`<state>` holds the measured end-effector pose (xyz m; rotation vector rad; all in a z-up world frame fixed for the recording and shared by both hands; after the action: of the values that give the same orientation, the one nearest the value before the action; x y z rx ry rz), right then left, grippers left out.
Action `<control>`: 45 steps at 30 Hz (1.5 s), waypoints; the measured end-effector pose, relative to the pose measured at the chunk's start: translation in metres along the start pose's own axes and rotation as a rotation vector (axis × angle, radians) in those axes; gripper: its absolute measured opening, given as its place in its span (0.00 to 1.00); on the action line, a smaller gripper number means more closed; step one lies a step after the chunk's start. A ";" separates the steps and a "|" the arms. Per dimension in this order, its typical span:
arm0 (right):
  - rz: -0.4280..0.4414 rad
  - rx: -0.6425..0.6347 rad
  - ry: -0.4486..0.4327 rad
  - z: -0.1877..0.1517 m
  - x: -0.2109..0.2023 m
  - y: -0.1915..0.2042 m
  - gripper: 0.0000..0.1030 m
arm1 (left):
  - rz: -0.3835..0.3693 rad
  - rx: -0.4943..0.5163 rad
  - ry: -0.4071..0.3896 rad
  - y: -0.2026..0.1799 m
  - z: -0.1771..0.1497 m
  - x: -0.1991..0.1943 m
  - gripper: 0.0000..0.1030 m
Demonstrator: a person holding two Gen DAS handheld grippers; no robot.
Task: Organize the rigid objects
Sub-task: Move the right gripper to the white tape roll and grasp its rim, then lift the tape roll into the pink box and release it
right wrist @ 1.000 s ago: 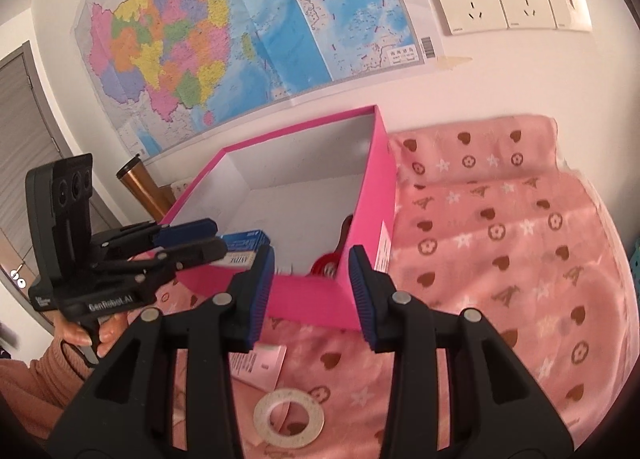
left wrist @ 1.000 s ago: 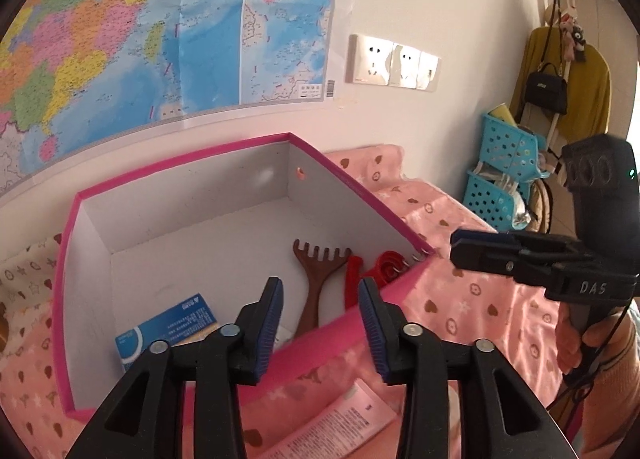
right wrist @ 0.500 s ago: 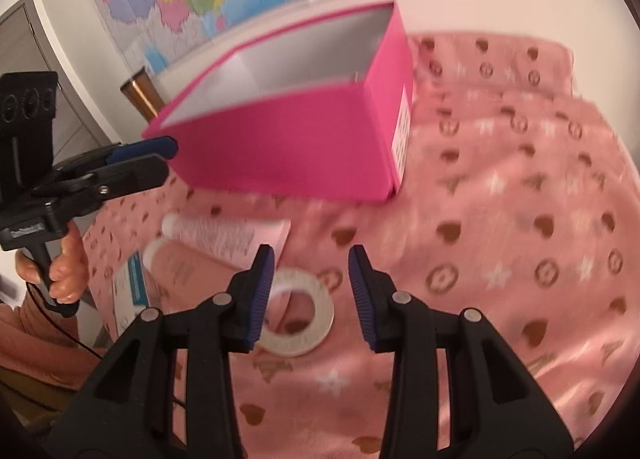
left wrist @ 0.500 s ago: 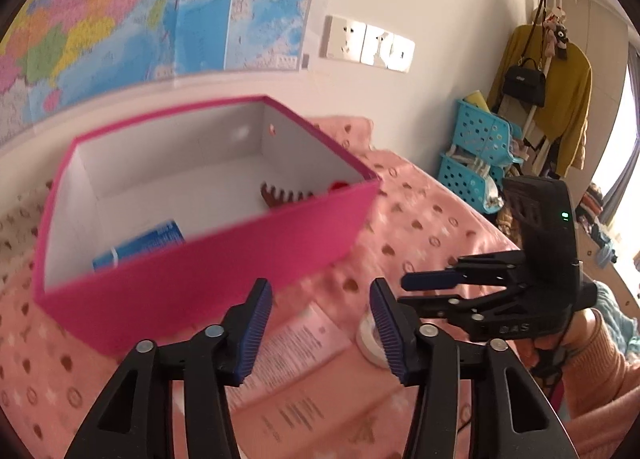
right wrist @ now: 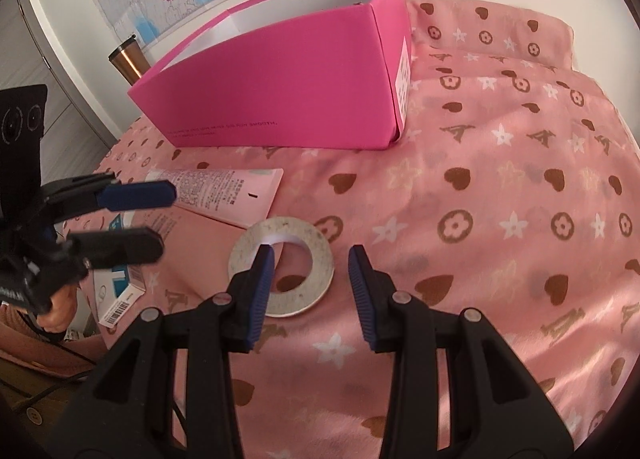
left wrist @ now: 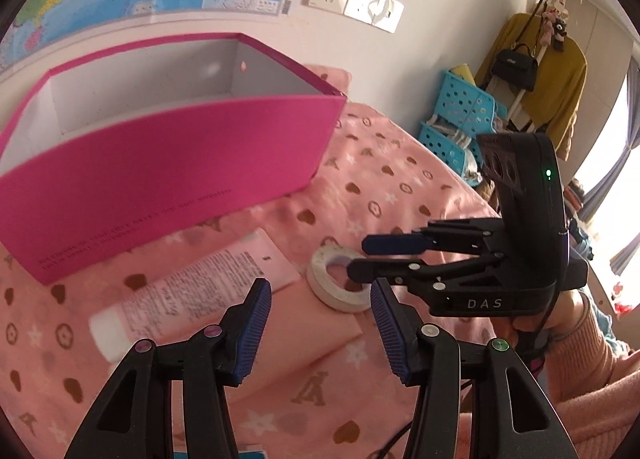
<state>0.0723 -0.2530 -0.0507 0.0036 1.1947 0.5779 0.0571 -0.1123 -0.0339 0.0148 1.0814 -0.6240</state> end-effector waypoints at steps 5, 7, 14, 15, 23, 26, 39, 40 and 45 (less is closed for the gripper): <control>-0.032 -0.016 0.010 0.001 0.006 0.004 0.39 | -0.012 -0.002 0.016 -0.003 -0.002 0.006 0.51; -0.040 -0.027 0.010 0.001 0.007 0.006 0.39 | -0.021 -0.005 0.019 -0.003 -0.001 0.008 0.51; -0.080 -0.058 0.017 0.002 0.010 0.009 0.22 | -0.043 -0.013 0.043 -0.006 0.001 0.019 0.51; -0.081 -0.055 0.016 0.002 0.010 0.008 0.19 | -0.047 -0.015 0.046 -0.006 0.001 0.020 0.51; -0.049 -0.030 -0.021 0.001 0.002 0.007 0.15 | -0.087 -0.037 0.058 -0.004 0.004 0.028 0.51; -0.043 -0.024 -0.040 0.001 -0.003 0.008 0.15 | -0.097 -0.038 0.061 -0.005 0.005 0.029 0.49; -0.029 -0.055 -0.144 0.018 -0.034 0.022 0.15 | -0.109 -0.007 -0.010 -0.012 0.021 0.008 0.39; -0.032 -0.065 -0.155 0.023 -0.038 0.024 0.15 | -0.105 -0.007 -0.020 -0.011 0.023 0.005 0.39; -0.044 -0.104 -0.196 0.037 -0.052 0.032 0.15 | -0.080 -0.006 -0.065 -0.006 0.037 -0.010 0.39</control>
<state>0.0790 -0.2368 0.0183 -0.0534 0.9714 0.5871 0.0814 -0.1242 -0.0059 -0.0535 1.0250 -0.6893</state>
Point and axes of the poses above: each gripper's, at about its wrist camera, not at the fingertips, and x roughly the way its jaws point, y to its left, z to its top, the point moved 1 cm from there along x, roughly the way its jaws point, and after that the axes turned 11 degrees about y, right-handed, at the moved point
